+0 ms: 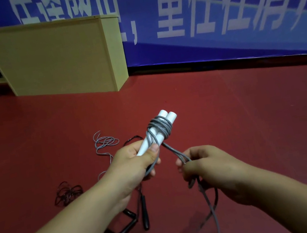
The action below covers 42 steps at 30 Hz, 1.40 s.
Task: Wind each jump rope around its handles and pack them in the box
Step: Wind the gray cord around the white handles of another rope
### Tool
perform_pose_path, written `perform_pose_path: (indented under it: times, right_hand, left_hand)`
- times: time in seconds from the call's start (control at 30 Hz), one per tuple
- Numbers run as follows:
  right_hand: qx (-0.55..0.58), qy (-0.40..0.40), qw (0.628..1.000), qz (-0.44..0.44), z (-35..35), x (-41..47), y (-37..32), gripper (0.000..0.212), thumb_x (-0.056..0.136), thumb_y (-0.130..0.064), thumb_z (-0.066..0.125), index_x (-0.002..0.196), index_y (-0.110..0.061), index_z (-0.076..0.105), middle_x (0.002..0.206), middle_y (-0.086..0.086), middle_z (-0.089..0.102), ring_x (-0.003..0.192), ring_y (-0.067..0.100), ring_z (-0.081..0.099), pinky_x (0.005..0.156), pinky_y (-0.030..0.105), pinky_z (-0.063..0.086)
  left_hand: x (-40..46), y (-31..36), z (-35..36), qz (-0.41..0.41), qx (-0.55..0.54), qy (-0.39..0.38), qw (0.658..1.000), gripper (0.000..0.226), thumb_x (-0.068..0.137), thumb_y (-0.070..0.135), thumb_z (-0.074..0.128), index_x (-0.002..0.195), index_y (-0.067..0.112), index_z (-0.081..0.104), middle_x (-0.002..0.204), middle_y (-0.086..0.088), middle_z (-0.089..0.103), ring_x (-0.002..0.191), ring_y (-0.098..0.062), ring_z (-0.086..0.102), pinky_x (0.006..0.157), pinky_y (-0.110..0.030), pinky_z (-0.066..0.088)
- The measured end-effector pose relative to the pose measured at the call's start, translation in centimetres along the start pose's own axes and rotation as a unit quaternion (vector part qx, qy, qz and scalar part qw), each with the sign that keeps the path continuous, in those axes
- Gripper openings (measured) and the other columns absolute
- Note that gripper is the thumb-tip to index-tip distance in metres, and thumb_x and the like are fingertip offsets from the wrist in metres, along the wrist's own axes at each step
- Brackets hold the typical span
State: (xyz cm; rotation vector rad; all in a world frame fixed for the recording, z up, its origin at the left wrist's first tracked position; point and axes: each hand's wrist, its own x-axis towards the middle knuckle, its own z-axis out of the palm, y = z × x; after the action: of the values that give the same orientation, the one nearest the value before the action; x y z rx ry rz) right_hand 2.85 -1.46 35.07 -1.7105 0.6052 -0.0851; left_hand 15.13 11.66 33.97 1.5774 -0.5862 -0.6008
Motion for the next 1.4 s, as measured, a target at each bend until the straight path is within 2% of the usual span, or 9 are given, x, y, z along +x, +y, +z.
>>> perform_pose_path:
  times: [0.17,0.33,0.53,0.63,0.77,0.9,1.03,1.27,1.4]
  right_hand:
    - [0.012,-0.059,0.997,0.041,-0.8,-0.5,-1.0,0.014,0.087,0.0,0.055,0.082,-0.013,0.058,0.064,0.006,0.059,0.056,0.016,0.056,0.052,0.025,0.047]
    - [0.022,-0.029,0.999,-0.001,-2.5,-1.0,-2.9,0.018,0.086,0.005,0.055,0.081,-0.011,0.061,0.064,0.006,0.055,0.06,0.022,0.061,0.072,0.041,0.056]
    - [-0.131,0.031,0.984,-0.119,-2.8,-2.1,-3.8,0.025,0.09,-0.002,0.057,0.097,-0.024,0.068,0.059,-0.002,0.048,0.055,0.016,0.044,0.046,0.026,0.038]
    - [-0.264,0.07,0.947,-0.167,-2.8,-1.9,-4.7,0.016,0.091,-0.017,0.06,0.101,-0.027,0.069,0.062,-0.013,0.053,0.055,0.006,0.046,0.055,0.019,0.039]
    - [-0.39,0.104,0.904,-0.138,-2.9,-2.6,-5.2,0.012,0.091,-0.032,0.061,0.101,-0.027,0.066,0.088,-0.01,0.065,0.081,0.008,0.059,0.068,0.021,0.043]
    - [-0.292,0.114,0.943,-0.113,-2.5,-3.5,-2.6,0.009,0.088,-0.031,0.063,0.083,-0.024,0.064,0.074,-0.003,0.069,0.06,0.005,0.053,0.06,0.026,0.043]
    - [-0.228,0.063,0.968,-0.085,-2.9,-3.7,-2.4,0.024,0.091,-0.033,0.064,0.073,-0.017,0.065,0.056,-0.01,0.062,0.045,-0.001,0.043,0.043,0.014,0.033]
    - [-0.108,0.006,0.99,-0.086,-4.1,-3.3,-1.7,0.009,0.088,-0.022,0.069,0.082,-0.015,0.069,0.067,0.003,0.046,0.058,0.016,0.04,0.051,0.032,0.039]
    - [-0.077,-0.021,0.99,-0.114,-4.1,-2.8,-1.4,0.008,0.089,-0.017,0.069,0.087,-0.01,0.067,0.067,0.003,0.048,0.058,0.014,0.043,0.051,0.028,0.04]
  left_hand:
    - [0.1,-0.3,-0.4,-0.004,0.037,0.004,0.999,0.019,0.097,0.021,0.059,0.08,0.017,0.067,0.063,0.003,0.061,0.048,-0.01,0.048,0.05,-0.018,0.041]
    - [0.5,0.5,0.0,0.033,0.054,0.013,0.998,0.018,0.096,0.019,0.059,0.08,0.016,0.066,0.063,0.003,0.061,0.046,-0.008,0.047,0.046,-0.014,0.038]
    - [1.5,2.4,1.4,0.066,0.056,0.068,0.994,0.023,0.096,0.019,0.06,0.073,0.014,0.063,0.06,0.003,0.059,0.04,-0.006,0.043,0.043,-0.015,0.035]
    - [2.1,2.2,1.7,0.079,0.085,0.097,0.988,0.022,0.094,0.02,0.063,0.073,0.014,0.065,0.06,0.003,0.061,0.044,-0.01,0.044,0.05,-0.023,0.037]
    - [2.8,1.9,1.5,0.082,0.127,0.116,0.982,0.022,0.091,0.021,0.065,0.071,0.015,0.065,0.056,0.005,0.06,0.045,-0.012,0.046,0.053,-0.027,0.037]
    - [3.4,1.5,0.5,0.071,0.145,0.127,0.979,0.021,0.091,0.019,0.065,0.071,0.014,0.066,0.058,0.002,0.062,0.049,-0.014,0.048,0.054,-0.026,0.036]
    - [3.7,0.5,-0.1,0.065,0.25,0.114,0.959,0.014,0.082,0.039,0.065,0.078,0.026,0.069,0.066,0.003,0.069,0.063,-0.023,0.062,0.062,-0.032,0.049]
    - [3.0,-0.4,-0.8,0.08,0.46,0.116,0.876,0.017,0.089,0.045,0.06,0.102,0.035,0.064,0.086,0.007,0.068,0.087,-0.027,0.063,0.073,-0.034,0.049]
    - [2.3,-1.1,0.4,0.088,0.535,0.028,0.84,0.018,0.09,0.046,0.059,0.101,0.031,0.06,0.091,0.005,0.067,0.091,-0.027,0.063,0.072,-0.034,0.047]
